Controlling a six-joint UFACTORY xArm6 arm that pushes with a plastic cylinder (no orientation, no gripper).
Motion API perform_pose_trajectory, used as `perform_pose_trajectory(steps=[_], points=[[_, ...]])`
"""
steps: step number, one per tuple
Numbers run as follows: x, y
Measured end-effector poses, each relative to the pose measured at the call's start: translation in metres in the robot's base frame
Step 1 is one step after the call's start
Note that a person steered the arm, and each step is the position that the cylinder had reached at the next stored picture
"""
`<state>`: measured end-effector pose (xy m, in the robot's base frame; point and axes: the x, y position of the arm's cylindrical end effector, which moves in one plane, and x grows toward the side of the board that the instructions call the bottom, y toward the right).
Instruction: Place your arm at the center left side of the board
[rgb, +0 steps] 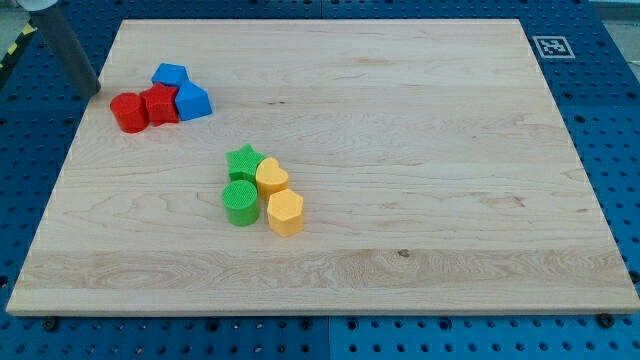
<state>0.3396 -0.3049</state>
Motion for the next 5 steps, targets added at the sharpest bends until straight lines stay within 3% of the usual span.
perform_pose_trajectory(steps=[2,5], points=[[0.001,0.0],[0.039,0.0]])
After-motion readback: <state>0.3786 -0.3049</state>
